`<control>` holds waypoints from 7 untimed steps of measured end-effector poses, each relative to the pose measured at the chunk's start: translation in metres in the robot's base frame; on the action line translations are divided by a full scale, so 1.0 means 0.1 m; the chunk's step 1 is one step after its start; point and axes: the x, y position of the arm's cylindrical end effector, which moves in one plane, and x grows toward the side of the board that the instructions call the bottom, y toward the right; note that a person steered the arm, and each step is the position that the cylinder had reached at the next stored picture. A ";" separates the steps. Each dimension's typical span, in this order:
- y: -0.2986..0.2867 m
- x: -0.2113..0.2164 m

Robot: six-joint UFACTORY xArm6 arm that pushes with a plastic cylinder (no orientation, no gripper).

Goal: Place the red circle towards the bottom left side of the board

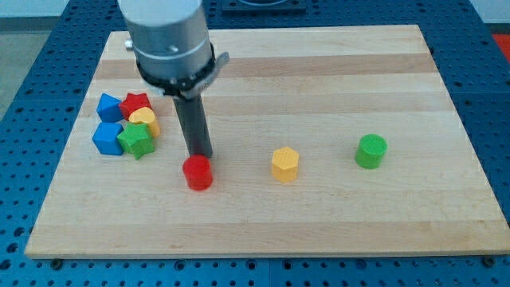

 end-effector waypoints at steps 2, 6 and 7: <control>0.00 0.09; 0.33 0.48; 0.42 0.48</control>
